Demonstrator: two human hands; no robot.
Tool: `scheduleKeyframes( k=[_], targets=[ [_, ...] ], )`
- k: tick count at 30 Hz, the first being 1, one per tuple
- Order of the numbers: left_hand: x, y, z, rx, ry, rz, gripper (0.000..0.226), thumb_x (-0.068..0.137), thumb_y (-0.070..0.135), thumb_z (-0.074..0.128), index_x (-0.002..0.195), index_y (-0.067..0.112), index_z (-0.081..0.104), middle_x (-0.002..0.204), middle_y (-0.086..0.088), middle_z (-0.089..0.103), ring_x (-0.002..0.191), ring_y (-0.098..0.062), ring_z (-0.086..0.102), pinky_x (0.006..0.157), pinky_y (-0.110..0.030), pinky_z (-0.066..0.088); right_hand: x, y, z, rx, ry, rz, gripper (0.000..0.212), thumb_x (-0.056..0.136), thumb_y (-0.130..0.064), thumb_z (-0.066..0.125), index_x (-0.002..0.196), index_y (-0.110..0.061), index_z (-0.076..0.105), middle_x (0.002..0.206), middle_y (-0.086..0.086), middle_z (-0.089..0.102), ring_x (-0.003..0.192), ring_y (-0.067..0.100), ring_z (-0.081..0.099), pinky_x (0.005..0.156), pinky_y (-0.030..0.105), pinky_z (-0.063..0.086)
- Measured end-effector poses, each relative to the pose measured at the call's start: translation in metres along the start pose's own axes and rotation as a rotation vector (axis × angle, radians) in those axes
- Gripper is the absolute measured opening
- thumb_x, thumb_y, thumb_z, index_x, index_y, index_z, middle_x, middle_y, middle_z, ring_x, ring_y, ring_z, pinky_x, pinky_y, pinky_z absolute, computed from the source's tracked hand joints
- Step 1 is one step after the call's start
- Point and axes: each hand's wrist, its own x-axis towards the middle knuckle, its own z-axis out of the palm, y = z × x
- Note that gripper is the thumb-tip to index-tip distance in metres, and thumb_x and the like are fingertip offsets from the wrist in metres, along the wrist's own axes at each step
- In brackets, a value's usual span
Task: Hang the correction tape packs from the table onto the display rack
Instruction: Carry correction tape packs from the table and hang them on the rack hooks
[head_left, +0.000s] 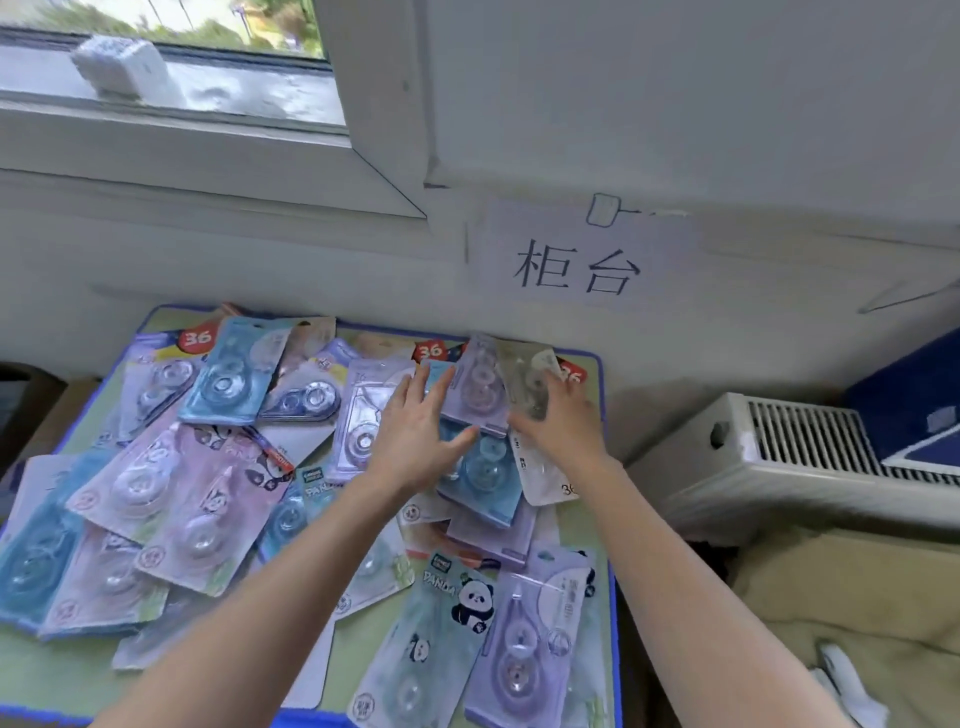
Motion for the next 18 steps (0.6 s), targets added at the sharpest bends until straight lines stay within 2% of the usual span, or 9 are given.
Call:
scheduleKeyframes(
  k=[3, 7, 11, 18],
  targets=[
    [0.010, 0.002, 0.002, 0.005, 0.015, -0.004, 0.078, 0.091, 0.049, 0.053, 0.153, 0.024, 0.013, 0.161, -0.005, 0.003, 0.147, -0.022, 0.005, 0.114, -0.028, 0.005, 0.012, -0.001, 0.003, 0.020, -0.054, 0.027, 0.086, 0.081, -0.045, 0.068, 0.149, -0.023, 0.021, 0.151, 0.016, 0.025, 0.130, 0.038, 0.036, 0.105, 0.041, 0.034],
    [0.018, 0.009, 0.004, 0.001, 0.020, 0.011, 0.077, 0.090, 0.045, 0.056, 0.152, 0.024, 0.016, 0.161, -0.006, 0.005, 0.147, -0.023, 0.007, 0.114, -0.029, 0.007, 0.016, 0.001, -0.002, -0.022, -0.047, 0.030, 0.083, 0.084, -0.045, 0.063, 0.150, -0.024, 0.017, 0.152, 0.016, 0.020, 0.132, 0.040, 0.031, 0.106, 0.043, 0.033],
    [0.028, 0.025, 0.013, 0.007, -0.059, 0.023, 0.079, 0.089, 0.046, 0.057, 0.153, 0.025, 0.015, 0.161, -0.008, 0.005, 0.147, -0.028, 0.005, 0.116, -0.036, 0.008, 0.008, 0.014, -0.015, -0.030, -0.063, 0.041, 0.082, 0.084, -0.041, 0.061, 0.151, -0.024, 0.016, 0.152, 0.016, 0.020, 0.132, 0.041, 0.029, 0.109, 0.044, 0.030],
    [0.047, 0.045, 0.026, 0.115, -0.153, -0.070, 0.089, 0.084, 0.054, 0.061, 0.152, 0.024, 0.012, 0.161, -0.009, 0.002, 0.145, -0.036, 0.007, 0.116, -0.046, 0.013, -0.008, 0.036, -0.031, -0.021, -0.033, 0.072, 0.080, 0.085, -0.043, 0.060, 0.150, -0.025, 0.017, 0.147, 0.014, 0.026, 0.129, 0.038, 0.030, 0.106, 0.044, 0.032]
  ],
)
